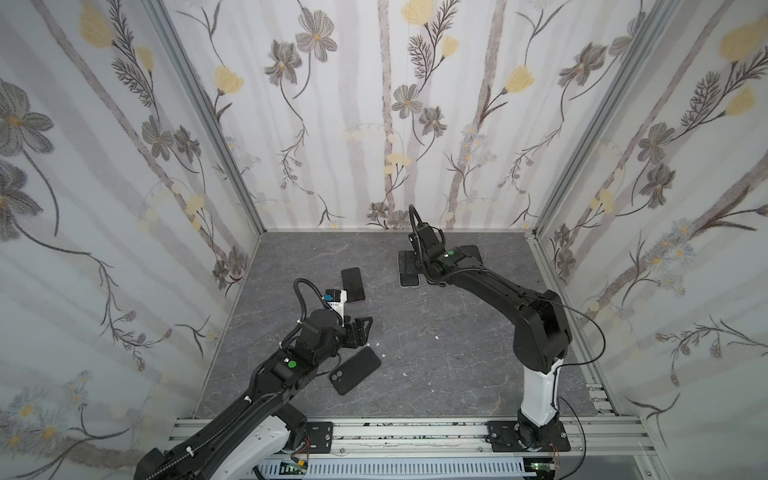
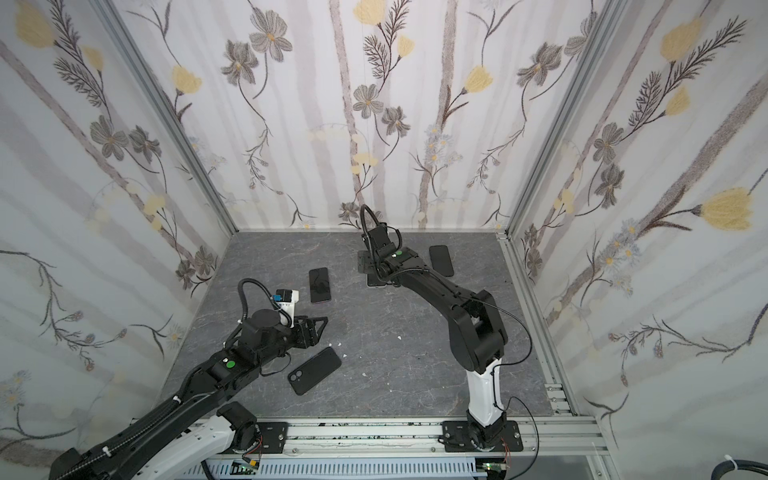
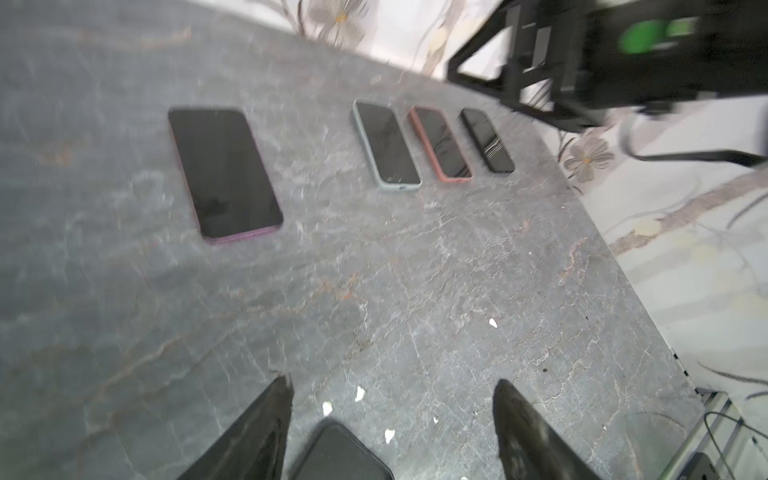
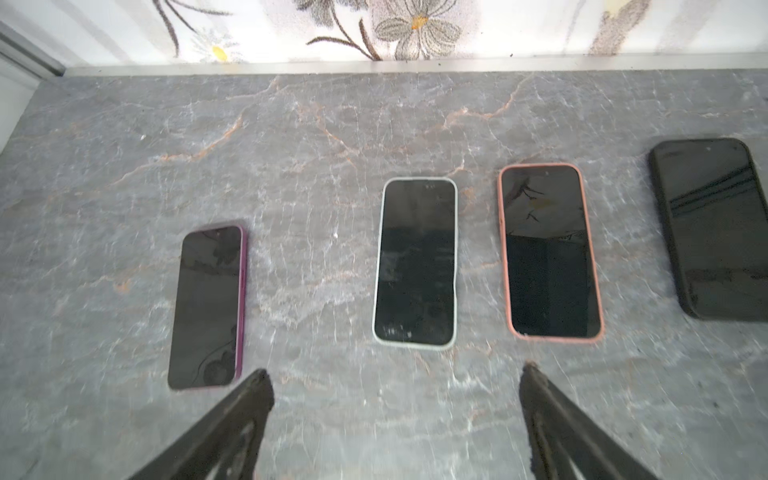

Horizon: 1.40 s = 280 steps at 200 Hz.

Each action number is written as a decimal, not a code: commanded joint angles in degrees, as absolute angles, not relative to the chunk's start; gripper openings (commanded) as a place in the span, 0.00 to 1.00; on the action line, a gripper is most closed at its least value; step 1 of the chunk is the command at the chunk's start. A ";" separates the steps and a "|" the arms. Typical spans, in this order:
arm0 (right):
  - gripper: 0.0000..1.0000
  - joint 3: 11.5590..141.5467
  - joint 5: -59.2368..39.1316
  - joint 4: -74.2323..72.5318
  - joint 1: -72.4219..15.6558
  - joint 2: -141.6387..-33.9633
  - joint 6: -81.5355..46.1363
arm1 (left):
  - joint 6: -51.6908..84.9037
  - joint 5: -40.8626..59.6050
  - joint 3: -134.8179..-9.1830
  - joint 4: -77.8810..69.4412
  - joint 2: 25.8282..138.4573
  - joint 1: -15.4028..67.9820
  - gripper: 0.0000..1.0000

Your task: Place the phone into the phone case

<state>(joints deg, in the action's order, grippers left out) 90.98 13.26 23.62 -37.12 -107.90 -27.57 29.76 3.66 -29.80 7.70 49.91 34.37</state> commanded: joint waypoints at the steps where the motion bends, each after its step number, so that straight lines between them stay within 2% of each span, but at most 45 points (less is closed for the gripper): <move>1: 0.90 82.11 13.15 17.94 -37.37 -100.81 -30.29 | 40.74 8.84 -30.16 13.26 53.96 35.17 0.76; 39: 0.89 65.14 10.74 10.55 -37.62 -89.14 -33.12 | 48.49 12.24 -21.46 2.49 54.79 38.04 0.75; 87: 0.88 54.99 8.71 8.06 -37.62 -85.04 -34.37 | 49.74 13.25 -19.88 0.02 60.10 39.27 0.75; 151: 0.88 49.62 5.89 6.27 -37.81 -81.91 -35.58 | 49.94 11.77 -19.60 -5.58 64.11 39.37 0.75; 280: 0.87 44.89 12.88 9.15 -37.71 -68.06 -33.34 | 44.50 13.30 -26.99 -8.87 77.29 40.08 0.77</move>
<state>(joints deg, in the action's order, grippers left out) 45.12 10.94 9.34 -37.78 -69.69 -34.00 46.52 12.73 -25.15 -7.22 75.18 39.86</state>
